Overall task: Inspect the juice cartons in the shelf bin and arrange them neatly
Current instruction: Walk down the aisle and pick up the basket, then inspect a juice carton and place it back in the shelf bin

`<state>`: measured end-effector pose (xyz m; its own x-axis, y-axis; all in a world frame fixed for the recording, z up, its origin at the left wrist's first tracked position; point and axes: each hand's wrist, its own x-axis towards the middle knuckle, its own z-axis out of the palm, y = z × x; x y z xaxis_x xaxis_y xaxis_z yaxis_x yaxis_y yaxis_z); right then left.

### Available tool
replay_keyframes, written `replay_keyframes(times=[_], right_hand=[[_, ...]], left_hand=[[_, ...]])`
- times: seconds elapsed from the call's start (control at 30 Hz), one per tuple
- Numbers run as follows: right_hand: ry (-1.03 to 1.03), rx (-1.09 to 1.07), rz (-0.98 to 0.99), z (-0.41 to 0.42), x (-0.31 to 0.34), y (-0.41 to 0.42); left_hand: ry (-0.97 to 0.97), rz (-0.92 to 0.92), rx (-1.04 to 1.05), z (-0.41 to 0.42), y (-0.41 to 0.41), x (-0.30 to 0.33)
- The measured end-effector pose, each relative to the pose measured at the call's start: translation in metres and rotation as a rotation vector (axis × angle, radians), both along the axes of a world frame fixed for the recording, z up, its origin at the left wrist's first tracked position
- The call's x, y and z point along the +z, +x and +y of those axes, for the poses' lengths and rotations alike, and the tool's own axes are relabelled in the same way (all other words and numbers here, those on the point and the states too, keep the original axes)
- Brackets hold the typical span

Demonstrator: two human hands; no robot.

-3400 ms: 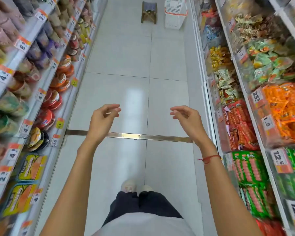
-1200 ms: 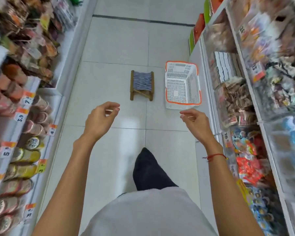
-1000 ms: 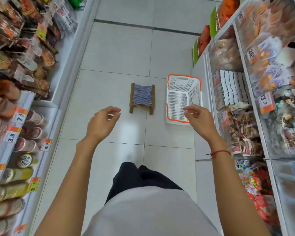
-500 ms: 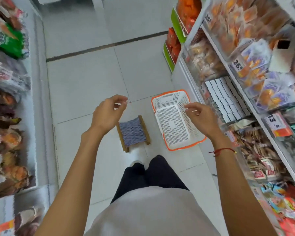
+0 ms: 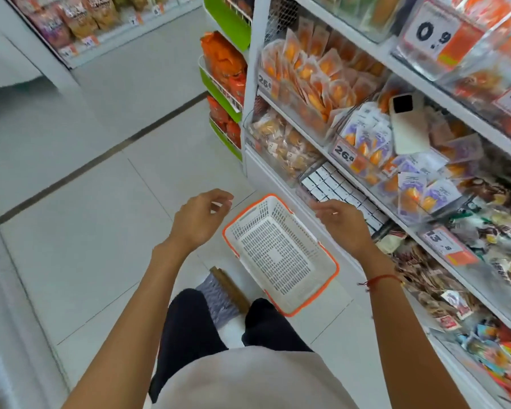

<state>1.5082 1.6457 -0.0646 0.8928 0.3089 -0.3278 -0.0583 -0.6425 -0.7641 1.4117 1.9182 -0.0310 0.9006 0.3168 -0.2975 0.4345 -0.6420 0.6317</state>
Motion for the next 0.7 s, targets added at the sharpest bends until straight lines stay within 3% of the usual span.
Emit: replay_keyframes(times=[0.27, 0.5, 0.7], right_hand=[[-0.066, -0.226, -0.014, 0.007, -0.011, 0.044], [-0.158, -0.430, 0.025, 0.039, -0.038, 0.083], [-0.287, -0.489, 0.085, 0.051, -0.079, 0.104]], left_hand=[[0.066, 0.038, -0.282, 0.013, 0.117, -0.019], [0.133, 0.089, -0.683, 0.050, 0.229, -0.051], [0.220, 0.043, -0.877, 0.046, 0.294, -0.095]])
